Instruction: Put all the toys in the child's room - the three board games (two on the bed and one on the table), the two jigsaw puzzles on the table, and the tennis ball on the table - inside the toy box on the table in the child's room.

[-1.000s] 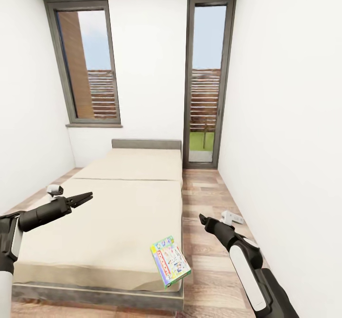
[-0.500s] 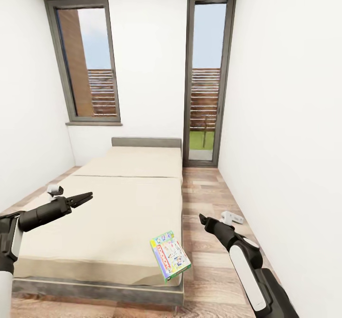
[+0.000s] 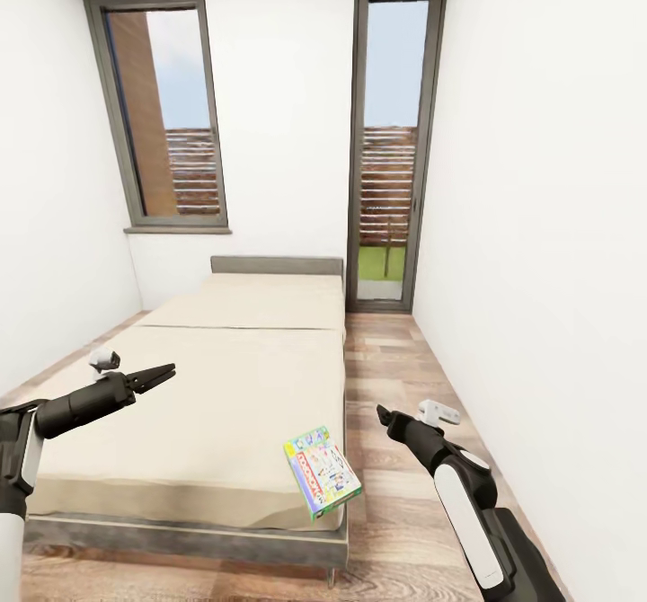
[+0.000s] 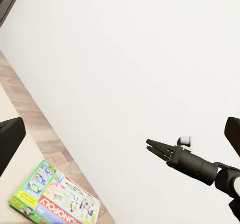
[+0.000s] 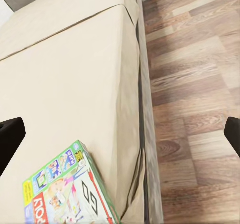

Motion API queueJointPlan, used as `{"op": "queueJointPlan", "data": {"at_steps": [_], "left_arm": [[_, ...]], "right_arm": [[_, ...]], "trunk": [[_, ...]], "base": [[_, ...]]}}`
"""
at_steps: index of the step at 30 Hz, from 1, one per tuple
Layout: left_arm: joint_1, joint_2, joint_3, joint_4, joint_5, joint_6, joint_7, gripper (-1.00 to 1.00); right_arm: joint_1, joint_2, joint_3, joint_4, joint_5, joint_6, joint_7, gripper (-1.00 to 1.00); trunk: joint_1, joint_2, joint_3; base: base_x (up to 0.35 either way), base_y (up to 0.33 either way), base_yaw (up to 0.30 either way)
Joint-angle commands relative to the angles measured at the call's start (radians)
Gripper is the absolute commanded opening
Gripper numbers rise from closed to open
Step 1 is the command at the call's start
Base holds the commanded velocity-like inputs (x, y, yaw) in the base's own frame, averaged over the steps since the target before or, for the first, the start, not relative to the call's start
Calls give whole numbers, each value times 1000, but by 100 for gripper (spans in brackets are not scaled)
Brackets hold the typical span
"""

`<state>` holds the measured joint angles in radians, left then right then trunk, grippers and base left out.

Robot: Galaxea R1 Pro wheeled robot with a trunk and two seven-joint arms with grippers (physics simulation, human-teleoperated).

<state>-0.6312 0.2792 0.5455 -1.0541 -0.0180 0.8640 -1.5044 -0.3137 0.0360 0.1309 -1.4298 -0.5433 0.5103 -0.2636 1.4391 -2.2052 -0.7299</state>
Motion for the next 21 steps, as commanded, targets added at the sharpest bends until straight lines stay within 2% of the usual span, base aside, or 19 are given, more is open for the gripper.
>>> {"op": "queueJointPlan", "data": {"at_steps": [1,21], "left_arm": [[-1,0,1,0,-2,10,-5,100],[-1,0,1,0,-2,11,-4,100]], "right_arm": [[-1,0,1,-1,-11,2,-10,100],[-1,0,1,0,-11,2,-9,100]], "trunk": [[4,-8,-6],[80,-148,-100]], "base": [[0,0,0],[0,0,0]]}}
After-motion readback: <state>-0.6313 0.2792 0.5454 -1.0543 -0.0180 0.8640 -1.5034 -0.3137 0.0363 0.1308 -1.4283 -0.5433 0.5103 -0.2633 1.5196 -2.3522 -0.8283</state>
